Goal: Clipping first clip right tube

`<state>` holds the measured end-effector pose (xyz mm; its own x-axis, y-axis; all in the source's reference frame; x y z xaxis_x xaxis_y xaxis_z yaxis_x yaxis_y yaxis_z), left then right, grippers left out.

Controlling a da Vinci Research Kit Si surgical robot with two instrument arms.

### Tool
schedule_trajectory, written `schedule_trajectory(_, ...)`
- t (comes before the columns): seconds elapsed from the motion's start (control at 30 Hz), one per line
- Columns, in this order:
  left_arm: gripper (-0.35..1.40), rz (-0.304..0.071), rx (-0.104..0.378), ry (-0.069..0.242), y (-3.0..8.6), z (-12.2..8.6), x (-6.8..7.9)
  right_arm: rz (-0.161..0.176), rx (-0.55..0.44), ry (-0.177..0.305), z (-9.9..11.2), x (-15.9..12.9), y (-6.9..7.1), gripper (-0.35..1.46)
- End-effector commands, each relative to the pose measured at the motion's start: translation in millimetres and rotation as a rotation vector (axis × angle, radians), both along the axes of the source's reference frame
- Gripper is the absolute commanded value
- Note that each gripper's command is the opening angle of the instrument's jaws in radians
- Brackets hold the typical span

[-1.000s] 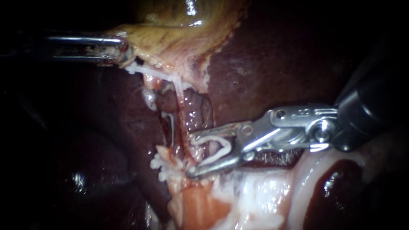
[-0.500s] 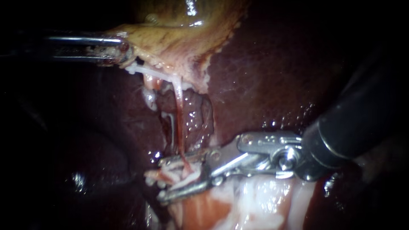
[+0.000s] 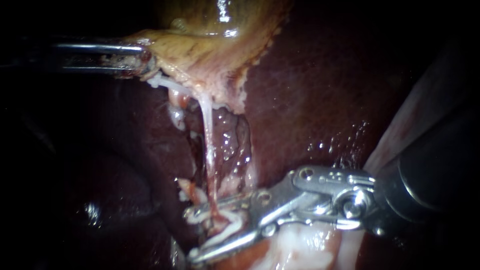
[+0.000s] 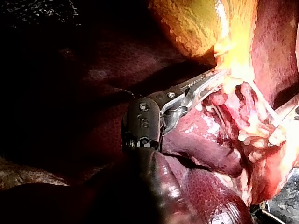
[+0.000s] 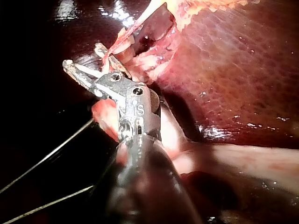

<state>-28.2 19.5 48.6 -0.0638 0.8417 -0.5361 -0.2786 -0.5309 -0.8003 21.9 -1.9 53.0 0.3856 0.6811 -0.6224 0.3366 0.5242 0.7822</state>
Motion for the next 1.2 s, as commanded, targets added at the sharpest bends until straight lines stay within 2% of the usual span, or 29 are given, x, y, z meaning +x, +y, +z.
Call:
schedule_trajectory(0.03, -0.35, 0.0, 0.0, 0.0, 0.0, 0.0, 0.0, 0.003, 0.002, -0.004, 0.0, 0.1, 0.1, 0.49)
schedule_trajectory(0.13, -0.35, 0.0, 0.0, 0.0, 0.0, 0.0, 0.0, 0.023, 0.009, -0.018, 0.2, 0.3, 0.4, 0.47)
schedule_trajectory(0.3, -0.35, 0.0, 0.0, 0.0, 0.0, 0.0, 0.0, 0.027, 0.043, -0.033, -0.1, 0.1, 1.7, 0.39)
schedule_trajectory(0.4, -0.35, 0.0, 0.0, 0.0, 0.0, 0.0, -0.1, 0.03, 0.075, -0.048, -0.4, -0.2, 2.8, 0.22)
schedule_trajectory(0.47, -0.35, 0.0, 0.0, 0.0, 0.1, 0.0, -0.1, 0.03, 0.093, -0.057, -0.4, -0.3, 3.3, 0.16)
schedule_trajectory(0.6, -0.35, 0.0, 0.0, 0.0, 0.1, 0.1, -0.1, 0.03, 0.119, -0.072, -0.1, -0.4, 3.5, 0.07)
schedule_trajectory(0.67, -0.35, 0.0, 0.0, 0.0, 0.1, 0.1, -0.1, 0.03, 0.134, -0.08, -0.1, -0.5, 3.5, -0.05)
schedule_trajectory(0.77, -0.35, 0.0, 0.0, 0.0, 0.1, 0.1, -0.1, 0.029, 0.15, -0.089, -0.1, -0.6, 3.5, -0.34)
schedule_trajectory(0.93, -0.35, 0.0, 0.0, -0.001, 0.1, 0.1, -0.1, 0.019, 0.149, -0.116, -0.3, -0.8, 3.7, -0.35)
schedule_trajectory(1.2, -0.35, 0.0, 0.0, -0.001, 0.1, 0.1, -0.1, 0.018, 0.149, -0.116, 0.0, -0.8, 3.7, -0.35)
